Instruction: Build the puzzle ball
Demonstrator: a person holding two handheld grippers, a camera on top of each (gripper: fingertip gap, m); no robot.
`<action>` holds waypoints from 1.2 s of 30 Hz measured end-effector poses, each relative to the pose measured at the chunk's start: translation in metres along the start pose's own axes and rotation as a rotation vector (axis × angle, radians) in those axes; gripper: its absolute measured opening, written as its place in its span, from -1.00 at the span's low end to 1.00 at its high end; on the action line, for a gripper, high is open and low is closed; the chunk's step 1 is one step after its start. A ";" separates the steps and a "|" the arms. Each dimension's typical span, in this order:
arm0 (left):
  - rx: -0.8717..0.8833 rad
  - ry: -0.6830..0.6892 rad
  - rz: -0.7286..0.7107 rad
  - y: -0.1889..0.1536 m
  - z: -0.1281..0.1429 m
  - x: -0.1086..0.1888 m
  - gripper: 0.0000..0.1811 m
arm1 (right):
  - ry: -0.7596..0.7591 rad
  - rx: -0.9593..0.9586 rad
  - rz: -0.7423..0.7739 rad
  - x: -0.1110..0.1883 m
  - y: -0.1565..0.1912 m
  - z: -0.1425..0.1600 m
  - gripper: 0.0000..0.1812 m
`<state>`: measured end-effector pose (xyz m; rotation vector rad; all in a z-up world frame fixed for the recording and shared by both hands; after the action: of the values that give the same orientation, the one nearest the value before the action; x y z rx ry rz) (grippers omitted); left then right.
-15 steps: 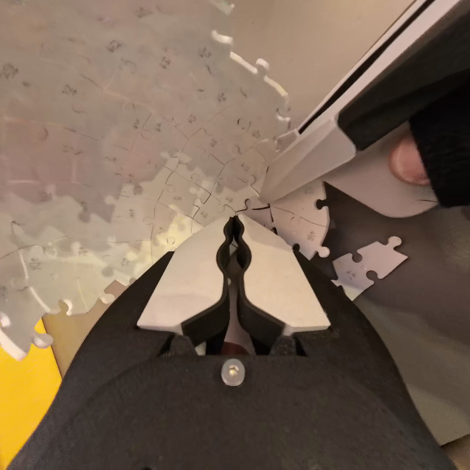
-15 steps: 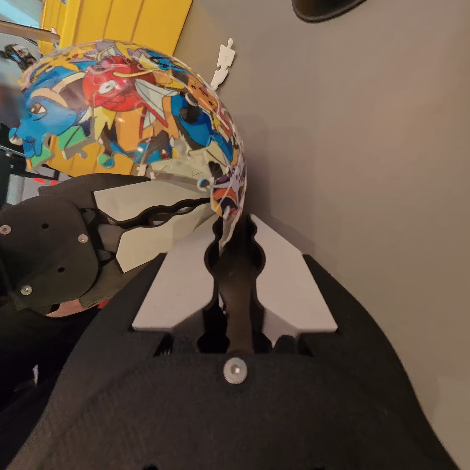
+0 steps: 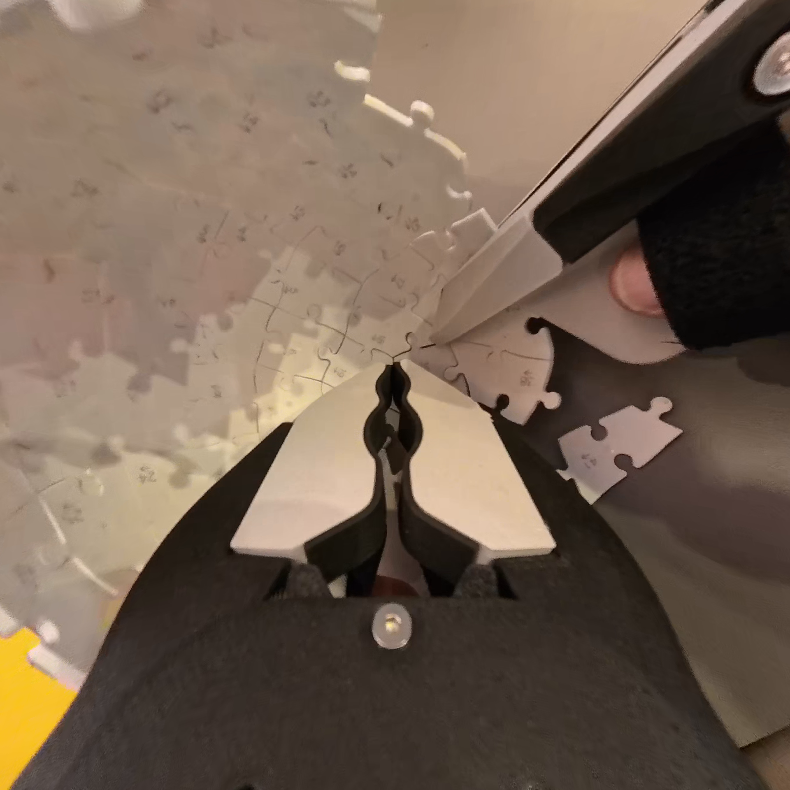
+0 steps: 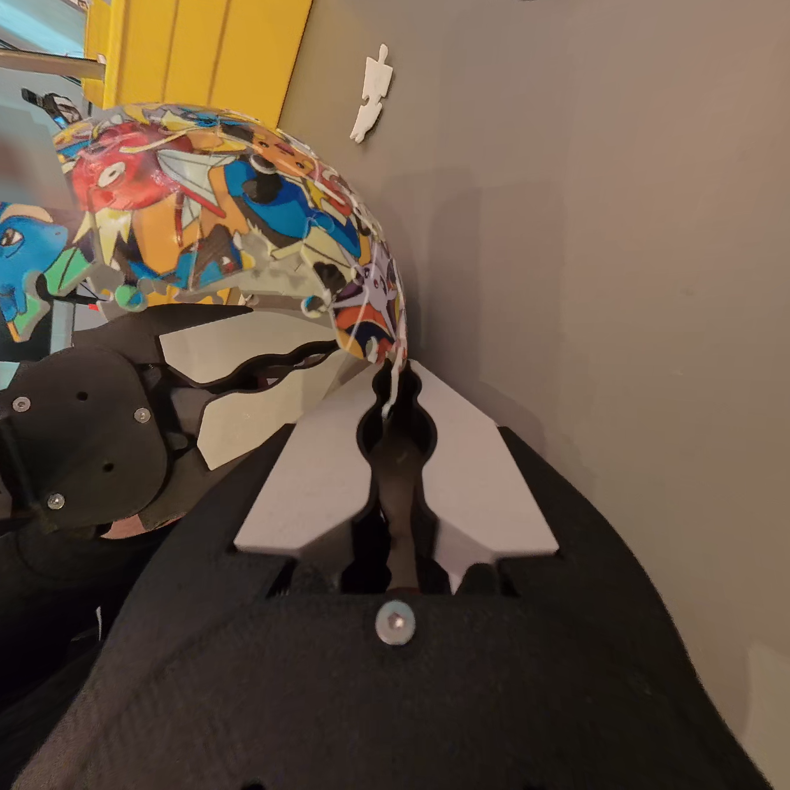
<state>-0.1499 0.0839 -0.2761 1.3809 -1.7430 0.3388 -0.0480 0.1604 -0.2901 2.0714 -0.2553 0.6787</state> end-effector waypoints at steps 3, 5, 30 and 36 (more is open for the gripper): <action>0.010 0.000 0.004 0.000 0.000 0.000 -1.00 | 0.000 -0.004 -0.004 0.000 -0.001 0.000 -0.97; 0.013 -0.002 0.000 0.000 0.000 0.000 -1.00 | -0.002 -0.010 -0.004 0.000 -0.001 0.000 -0.97; -0.032 -0.007 -0.031 -0.003 0.000 0.000 -1.00 | -0.035 0.147 0.094 0.004 0.005 -0.004 -0.97; -0.016 -0.015 -0.022 -0.002 0.001 0.000 -1.00 | -0.054 0.247 0.156 0.003 0.010 0.001 -0.97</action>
<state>-0.1486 0.0823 -0.2773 1.3935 -1.7381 0.3032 -0.0492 0.1545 -0.2814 2.3249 -0.3828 0.7815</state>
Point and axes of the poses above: each gripper's, where its closed fingertips meet, x back along the fingers, z out of its underside, y = z × x across the jaws, the point moved 10 cm from there along x, back along the fingers
